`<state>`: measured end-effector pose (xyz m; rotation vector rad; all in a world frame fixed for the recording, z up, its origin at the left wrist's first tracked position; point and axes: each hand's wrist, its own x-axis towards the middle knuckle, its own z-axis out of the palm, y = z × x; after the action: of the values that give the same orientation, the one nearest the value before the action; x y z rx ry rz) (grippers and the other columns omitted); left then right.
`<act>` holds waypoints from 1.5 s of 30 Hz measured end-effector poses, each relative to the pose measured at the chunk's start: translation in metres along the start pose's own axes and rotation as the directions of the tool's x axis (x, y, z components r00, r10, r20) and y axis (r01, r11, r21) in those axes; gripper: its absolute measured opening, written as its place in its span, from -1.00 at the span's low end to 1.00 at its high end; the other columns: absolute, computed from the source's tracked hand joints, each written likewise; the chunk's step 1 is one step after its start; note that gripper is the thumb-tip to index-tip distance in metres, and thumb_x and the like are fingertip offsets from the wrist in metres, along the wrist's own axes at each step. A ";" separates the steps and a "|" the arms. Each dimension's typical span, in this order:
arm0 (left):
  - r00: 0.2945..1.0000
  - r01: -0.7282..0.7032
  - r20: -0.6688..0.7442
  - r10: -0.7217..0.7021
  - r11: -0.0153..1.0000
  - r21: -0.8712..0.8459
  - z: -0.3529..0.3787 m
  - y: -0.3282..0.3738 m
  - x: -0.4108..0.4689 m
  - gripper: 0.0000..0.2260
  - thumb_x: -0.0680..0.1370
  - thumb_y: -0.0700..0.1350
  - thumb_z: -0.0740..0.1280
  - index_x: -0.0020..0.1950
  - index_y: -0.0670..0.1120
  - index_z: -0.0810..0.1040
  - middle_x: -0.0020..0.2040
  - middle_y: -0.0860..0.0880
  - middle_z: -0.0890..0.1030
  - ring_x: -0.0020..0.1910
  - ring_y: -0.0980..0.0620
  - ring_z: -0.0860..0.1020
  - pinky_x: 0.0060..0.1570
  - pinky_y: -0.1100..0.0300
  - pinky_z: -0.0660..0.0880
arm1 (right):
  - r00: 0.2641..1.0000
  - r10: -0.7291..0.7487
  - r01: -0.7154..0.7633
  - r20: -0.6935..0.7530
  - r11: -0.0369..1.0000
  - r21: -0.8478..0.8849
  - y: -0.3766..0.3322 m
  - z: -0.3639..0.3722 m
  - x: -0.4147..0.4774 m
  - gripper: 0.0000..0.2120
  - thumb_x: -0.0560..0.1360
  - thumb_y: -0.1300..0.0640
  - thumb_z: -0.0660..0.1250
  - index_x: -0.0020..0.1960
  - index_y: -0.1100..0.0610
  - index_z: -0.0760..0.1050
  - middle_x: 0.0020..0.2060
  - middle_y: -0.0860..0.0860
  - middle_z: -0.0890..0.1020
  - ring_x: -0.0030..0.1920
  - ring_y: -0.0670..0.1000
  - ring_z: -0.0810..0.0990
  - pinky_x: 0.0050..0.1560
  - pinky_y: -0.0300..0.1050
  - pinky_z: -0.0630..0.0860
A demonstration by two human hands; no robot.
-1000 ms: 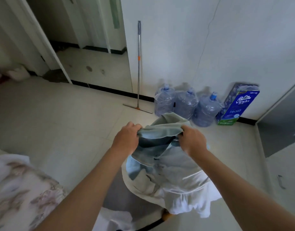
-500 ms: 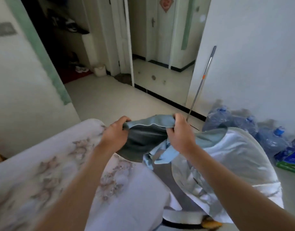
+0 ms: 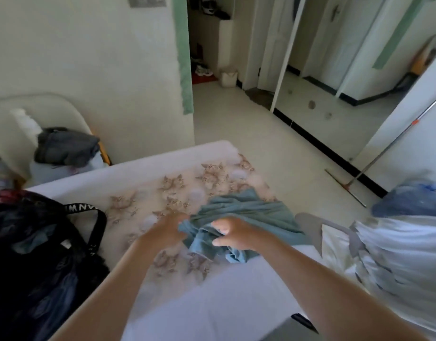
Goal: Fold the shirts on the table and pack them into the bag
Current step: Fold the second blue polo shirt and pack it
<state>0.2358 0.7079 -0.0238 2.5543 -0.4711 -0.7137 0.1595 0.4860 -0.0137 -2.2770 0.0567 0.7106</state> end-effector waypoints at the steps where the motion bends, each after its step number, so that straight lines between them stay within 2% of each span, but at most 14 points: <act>1: 1.000 -0.005 0.014 0.006 0.999 -0.037 0.009 -0.001 0.000 -0.60 0.55 -0.18 0.35 0.37 0.08 0.46 0.26 0.10 0.52 0.10 0.08 0.52 -0.03 0.29 0.46 | 1.000 0.031 -0.031 0.003 0.999 -0.032 0.006 0.003 0.004 -0.51 0.51 0.00 0.35 0.43 -0.02 0.41 0.40 -0.04 0.49 0.28 0.00 0.53 0.27 -0.05 0.44; 7: 0.978 -0.185 0.087 0.188 0.982 -0.047 0.054 0.035 0.018 -0.59 0.50 -0.10 0.46 0.34 -0.01 0.53 0.27 0.01 0.54 0.19 0.02 0.52 0.16 0.22 0.44 | 0.972 0.175 -0.202 -0.155 0.964 -0.175 0.068 -0.006 0.014 -0.56 0.47 0.02 0.34 0.34 -0.17 0.43 0.32 -0.11 0.53 0.29 -0.02 0.51 0.26 -0.10 0.45; 12: 0.989 -0.115 0.129 0.079 0.948 0.296 0.103 0.035 0.045 -0.23 0.37 0.14 0.52 0.50 0.09 0.25 0.48 -0.02 0.21 0.46 -0.15 0.22 0.42 -0.16 0.27 | 0.983 0.144 -0.177 -0.111 0.893 -0.414 0.101 0.008 0.013 -0.02 0.13 -0.41 0.47 0.45 -0.18 0.21 0.41 -0.20 0.33 0.43 -0.05 0.31 0.44 0.01 0.22; 15: 0.999 -0.018 -0.030 0.022 0.994 0.112 0.114 0.018 0.053 -0.57 0.52 -0.03 0.42 0.32 0.12 0.32 0.30 -0.02 0.38 0.24 -0.10 0.48 0.25 -0.03 0.48 | 0.975 0.091 -0.171 -0.204 0.889 -0.424 0.111 0.021 0.029 -0.32 0.29 -0.35 0.37 0.34 -0.16 0.33 0.33 -0.17 0.41 0.39 -0.03 0.36 0.41 0.04 0.22; 18: 0.995 -0.038 -0.092 0.031 0.996 -0.080 0.097 0.010 0.055 -0.79 0.60 -0.13 0.32 0.19 0.11 0.45 0.16 0.02 0.55 0.00 0.06 0.54 0.11 0.19 0.53 | 0.928 0.129 -0.186 -0.348 0.973 -0.135 0.100 0.003 0.048 -0.80 0.60 0.02 0.22 0.15 0.04 0.53 0.14 0.05 0.63 0.25 0.15 0.54 0.19 -0.05 0.38; 21: 0.979 -0.064 -0.204 0.027 0.982 -0.177 0.061 0.010 0.060 -0.67 0.59 -0.24 0.31 0.31 0.06 0.48 0.15 0.07 0.45 0.04 0.10 0.49 0.10 0.28 0.52 | 0.911 0.135 -0.041 -0.390 0.970 0.239 0.079 -0.037 0.061 -0.79 0.60 0.11 0.18 -0.10 0.13 0.55 -0.18 0.10 0.63 -0.06 0.20 0.60 -0.15 -0.06 0.39; 23: 0.973 -0.065 -0.233 0.005 0.966 -0.252 0.032 0.015 0.068 -0.65 0.58 -0.28 0.30 0.28 0.08 0.47 0.09 0.09 0.49 -0.05 0.12 0.54 -0.13 0.30 0.59 | 0.892 0.097 0.050 -0.442 0.949 0.310 0.060 -0.064 0.069 -0.77 0.49 0.07 0.17 -0.03 0.19 0.51 -0.29 0.11 0.54 -0.25 0.12 0.53 -0.26 -0.03 0.40; 25: 0.978 -0.036 -0.208 -0.036 0.942 -0.333 0.007 0.020 0.079 -0.67 0.59 -0.29 0.29 0.21 0.11 0.46 0.01 0.07 0.58 -0.16 0.12 0.59 -0.32 0.31 0.57 | 0.881 0.044 0.040 -0.470 0.985 0.166 0.042 -0.086 0.080 -0.71 0.48 0.17 0.24 0.21 0.12 0.41 -0.21 0.05 0.56 -0.30 0.00 0.50 -0.33 -0.12 0.42; 28: 0.982 -0.007 -0.175 -0.070 0.914 -0.407 -0.011 0.028 0.091 -0.70 0.59 -0.26 0.31 0.13 0.15 0.45 -0.05 0.06 0.60 -0.18 -0.01 0.63 -0.22 0.02 0.65 | 0.790 -0.072 -0.257 -0.609 0.863 -0.436 0.032 -0.105 0.102 -0.28 0.37 0.28 0.37 0.45 0.06 0.17 0.22 0.12 0.45 0.15 0.12 0.47 0.11 -0.01 0.42; 31: 0.986 -0.039 -0.168 -0.022 0.935 -0.353 -0.012 0.036 0.097 -0.73 0.58 -0.24 0.33 0.07 0.16 0.47 -0.09 0.10 0.59 -0.18 -0.03 0.64 -0.22 -0.04 0.64 | 0.839 -0.296 -0.033 -0.456 0.810 -0.585 0.024 -0.090 0.120 -0.29 0.34 0.32 0.34 0.45 0.06 0.27 0.32 0.08 0.40 0.34 0.12 0.37 0.37 0.10 0.32; 33: 0.981 -0.088 -0.194 0.028 0.946 -0.311 -0.010 0.038 0.100 -0.72 0.55 -0.24 0.35 0.06 0.16 0.47 -0.10 0.11 0.60 -0.24 0.04 0.63 -0.30 0.06 0.63 | 0.866 -0.448 0.277 -0.223 0.801 -0.531 0.016 -0.072 0.129 -0.59 0.40 0.33 0.29 0.19 0.03 0.51 0.02 -0.05 0.58 0.06 -0.02 0.55 0.28 0.05 0.43; 37: 0.983 -0.028 -0.180 -0.044 0.925 -0.378 -0.003 0.020 0.110 -0.52 0.48 -0.34 0.39 0.24 0.14 0.42 0.11 0.10 0.62 -0.08 0.19 0.60 -0.24 0.35 0.57 | 0.924 -0.368 0.291 -0.107 0.856 -0.427 0.019 -0.068 0.142 -0.97 0.50 0.18 0.37 -0.08 0.08 0.58 -0.29 -0.03 0.63 -0.29 -0.01 0.59 -0.10 -0.02 0.53; 41: 0.979 0.197 -0.005 -0.203 0.955 -0.222 0.002 -0.011 0.107 -0.18 0.37 -0.23 0.49 0.44 0.29 0.15 0.16 0.08 0.52 0.08 -0.02 0.55 0.01 0.09 0.61 | 0.936 -0.316 0.290 -0.155 0.942 -0.166 0.015 -0.085 0.147 -0.75 0.55 0.25 0.36 0.21 0.09 0.57 -0.08 -0.02 0.66 -0.43 -0.21 0.53 -0.43 -0.27 0.44; 45: 0.960 0.279 0.022 -0.280 0.940 -0.197 -0.003 -0.006 0.105 -0.70 0.49 0.01 0.44 0.20 0.12 0.51 -0.06 0.08 0.55 -0.03 -0.02 0.56 -0.07 0.16 0.52 | 0.922 -0.371 0.354 -0.110 0.923 -0.149 -0.015 -0.116 0.142 -0.65 0.45 0.39 0.30 0.06 0.02 0.63 -0.09 -0.11 0.66 -0.13 -0.07 0.62 -0.08 -0.09 0.57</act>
<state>0.3241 0.6683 -0.0664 2.4558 -0.0275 -0.8060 0.3381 0.4429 -0.0093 -2.3626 -0.3494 0.3709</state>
